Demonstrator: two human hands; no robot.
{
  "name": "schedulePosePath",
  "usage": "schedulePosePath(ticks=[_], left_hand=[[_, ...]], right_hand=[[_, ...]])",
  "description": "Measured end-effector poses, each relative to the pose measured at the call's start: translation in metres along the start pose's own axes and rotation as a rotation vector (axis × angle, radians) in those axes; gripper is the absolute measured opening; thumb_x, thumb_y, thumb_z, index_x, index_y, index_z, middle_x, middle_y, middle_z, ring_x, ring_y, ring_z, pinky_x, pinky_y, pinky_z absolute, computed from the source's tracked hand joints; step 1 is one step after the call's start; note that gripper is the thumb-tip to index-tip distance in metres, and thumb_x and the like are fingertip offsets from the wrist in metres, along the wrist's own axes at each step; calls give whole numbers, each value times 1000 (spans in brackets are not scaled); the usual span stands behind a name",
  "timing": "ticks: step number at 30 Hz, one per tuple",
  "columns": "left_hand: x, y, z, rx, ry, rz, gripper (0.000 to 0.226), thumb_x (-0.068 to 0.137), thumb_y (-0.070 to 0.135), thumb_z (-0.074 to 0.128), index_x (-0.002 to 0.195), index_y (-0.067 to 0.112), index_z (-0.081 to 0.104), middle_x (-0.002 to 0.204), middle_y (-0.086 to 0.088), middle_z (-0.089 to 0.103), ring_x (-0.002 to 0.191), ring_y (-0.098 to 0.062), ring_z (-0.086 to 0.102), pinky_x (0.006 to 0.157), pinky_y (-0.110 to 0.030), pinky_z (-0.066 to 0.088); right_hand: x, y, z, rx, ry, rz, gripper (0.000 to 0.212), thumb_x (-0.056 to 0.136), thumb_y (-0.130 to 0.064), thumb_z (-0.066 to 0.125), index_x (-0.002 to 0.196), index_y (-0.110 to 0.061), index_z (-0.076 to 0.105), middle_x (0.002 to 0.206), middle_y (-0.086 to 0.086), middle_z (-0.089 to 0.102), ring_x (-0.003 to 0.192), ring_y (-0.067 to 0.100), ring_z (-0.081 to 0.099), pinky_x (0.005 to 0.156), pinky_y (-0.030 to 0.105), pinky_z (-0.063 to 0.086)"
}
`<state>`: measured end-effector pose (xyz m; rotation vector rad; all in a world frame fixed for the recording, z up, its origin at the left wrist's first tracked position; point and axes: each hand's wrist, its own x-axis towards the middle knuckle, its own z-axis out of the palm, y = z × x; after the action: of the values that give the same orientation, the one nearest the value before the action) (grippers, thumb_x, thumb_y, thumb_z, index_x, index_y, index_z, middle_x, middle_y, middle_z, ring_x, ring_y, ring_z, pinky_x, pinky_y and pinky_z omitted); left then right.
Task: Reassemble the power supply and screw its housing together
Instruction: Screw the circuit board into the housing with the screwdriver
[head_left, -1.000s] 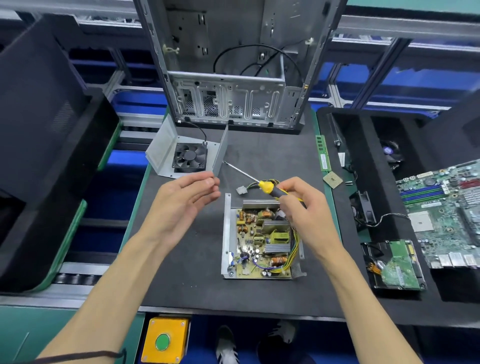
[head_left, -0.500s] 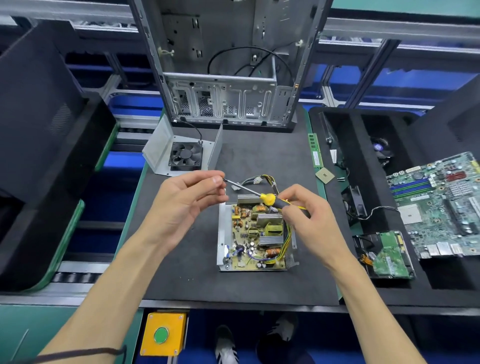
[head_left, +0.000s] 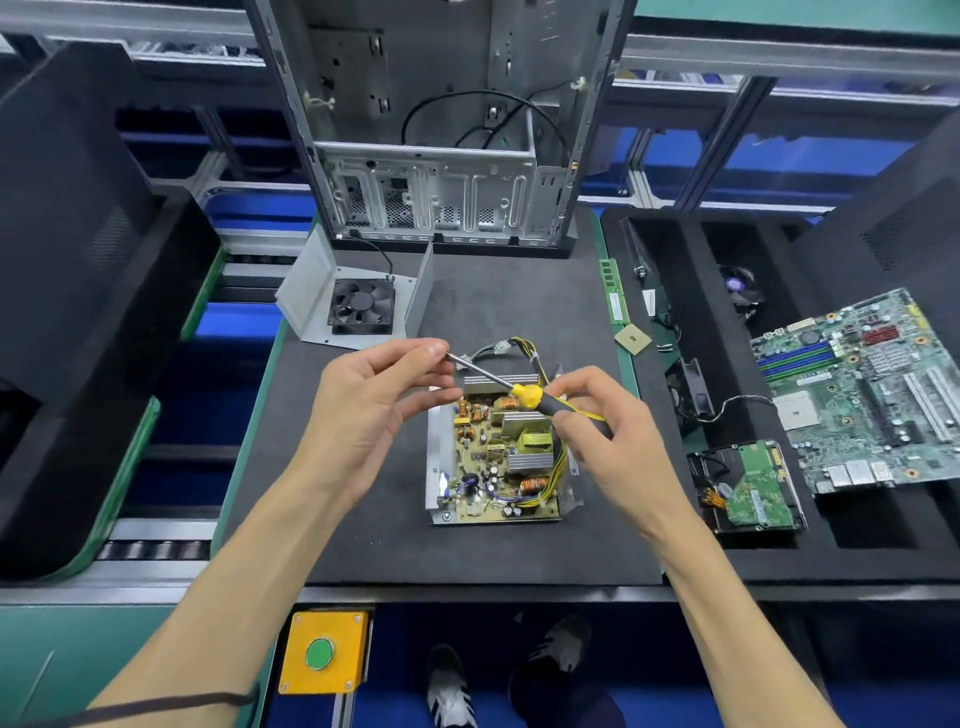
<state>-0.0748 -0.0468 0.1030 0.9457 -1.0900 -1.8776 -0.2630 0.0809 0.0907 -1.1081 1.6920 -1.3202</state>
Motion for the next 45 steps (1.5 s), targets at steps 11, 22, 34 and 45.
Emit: schedulePosePath(ticks=[11, 22, 34, 45], left_hand=[[-14, 2, 21, -113, 27, 29, 11, 90, 10, 72, 85, 6, 81, 83, -11, 73, 80, -19, 71, 77, -30, 60], [-41, -16, 50, -141, 76, 54, 13, 92, 11, 71, 90, 0, 78, 88, -17, 73, 83, -23, 71, 77, -32, 60], [-50, -31, 27, -59, 73, 28, 22, 92, 14, 70, 107, -2, 75, 106, -22, 75, 102, -32, 73, 80, -30, 60], [-46, -28, 22, 199, 48, 176, 7, 88, 4, 73, 92, 3, 79, 84, -15, 75, 74, -22, 70, 71, -28, 60]], right_hand=[[-27, -4, 14, 628, 79, 142, 22, 89, -16, 67, 109, -11, 73, 71, 8, 64, 54, 13, 55, 41, 22, 43], [-33, 2, 18, 944, 220, 125, 22, 90, -22, 60, 100, -6, 72, 80, 8, 73, 69, 17, 71, 56, 23, 56], [-34, 32, 13, 947, 198, 133, 21, 93, -21, 57, 103, -5, 66, 77, 5, 73, 68, 15, 71, 60, 22, 56], [-42, 37, 8, 831, 174, 65, 23, 96, -16, 54, 107, 1, 65, 76, 9, 72, 64, 18, 70, 59, 25, 58]])
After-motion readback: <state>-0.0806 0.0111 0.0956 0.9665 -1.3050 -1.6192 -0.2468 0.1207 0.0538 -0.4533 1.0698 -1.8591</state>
